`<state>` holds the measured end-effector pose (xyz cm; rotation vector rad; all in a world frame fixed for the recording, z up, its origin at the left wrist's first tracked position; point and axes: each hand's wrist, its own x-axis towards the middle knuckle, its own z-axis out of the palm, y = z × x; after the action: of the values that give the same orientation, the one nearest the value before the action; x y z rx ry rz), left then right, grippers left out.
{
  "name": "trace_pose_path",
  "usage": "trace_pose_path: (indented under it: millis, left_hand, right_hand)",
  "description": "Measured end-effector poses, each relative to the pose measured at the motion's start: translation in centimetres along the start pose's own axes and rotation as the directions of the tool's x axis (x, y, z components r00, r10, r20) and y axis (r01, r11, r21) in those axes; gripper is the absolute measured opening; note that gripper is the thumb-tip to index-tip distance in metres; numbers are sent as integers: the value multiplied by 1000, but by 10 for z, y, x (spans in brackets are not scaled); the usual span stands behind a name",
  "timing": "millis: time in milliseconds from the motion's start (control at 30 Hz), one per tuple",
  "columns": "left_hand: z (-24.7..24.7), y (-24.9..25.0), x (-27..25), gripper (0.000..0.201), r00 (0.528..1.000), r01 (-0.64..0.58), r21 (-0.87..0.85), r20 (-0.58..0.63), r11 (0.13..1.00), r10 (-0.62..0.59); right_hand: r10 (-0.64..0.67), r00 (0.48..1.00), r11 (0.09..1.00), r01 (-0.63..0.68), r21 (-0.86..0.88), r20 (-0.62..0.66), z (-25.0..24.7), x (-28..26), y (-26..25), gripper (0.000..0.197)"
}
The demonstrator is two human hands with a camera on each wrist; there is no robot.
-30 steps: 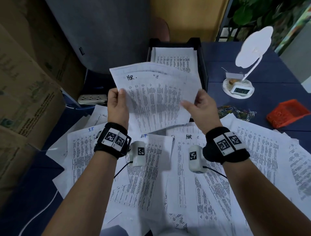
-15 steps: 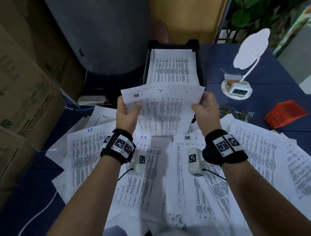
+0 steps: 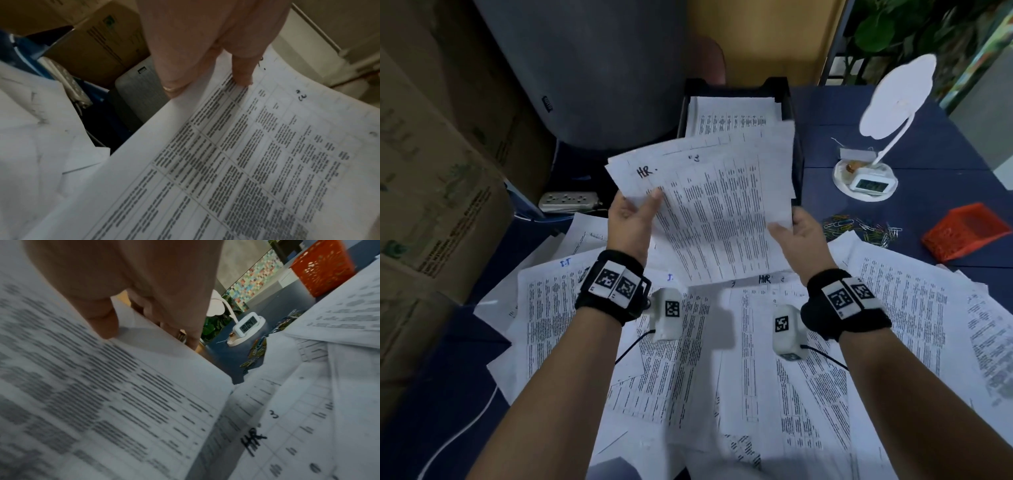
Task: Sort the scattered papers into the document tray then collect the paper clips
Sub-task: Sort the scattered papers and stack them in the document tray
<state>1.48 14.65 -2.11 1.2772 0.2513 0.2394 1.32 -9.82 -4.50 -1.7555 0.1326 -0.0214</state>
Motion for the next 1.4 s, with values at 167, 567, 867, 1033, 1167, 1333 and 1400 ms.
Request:
trace_pose_path:
  millis: [167,567,867,1033,1167,1333,1400]
  left_hand:
    - [-11,-35,-7,34,995,85,290,19,953,-95]
    - [-21,-107,-25,43,889,339,627,30,702,-456]
    - [-9,-101,-13,43,738,423,648,160,633,-656]
    - [6,-100,21,57,823,408,637,53,655,-565]
    - [15,-103,48,64,869,390,602,8,696,-494]
    - [29,-105,70,35,911,336,600,-13,726,-411]
    - [37,-108,79,30,927,310,626,-31,716,-374]
  right_hand:
    - [188,978,970,-171,-172,90,-14,-9,37,17]
    - [544,835,819,-507,-267,81,-30,-20,87,27]
    - [448,891,878,-454,-150,-71,-17,23,60,23]
    - [381,919,901,-394,-184,-100,-3,48,43,9]
    - [484,874,870,-477,-125,35,7,55,32,24]
    - [483,872,872,-488,-45,-82,13,73,40,3]
    - [433,893,878,-449,-166,-122,15,86,54,22]
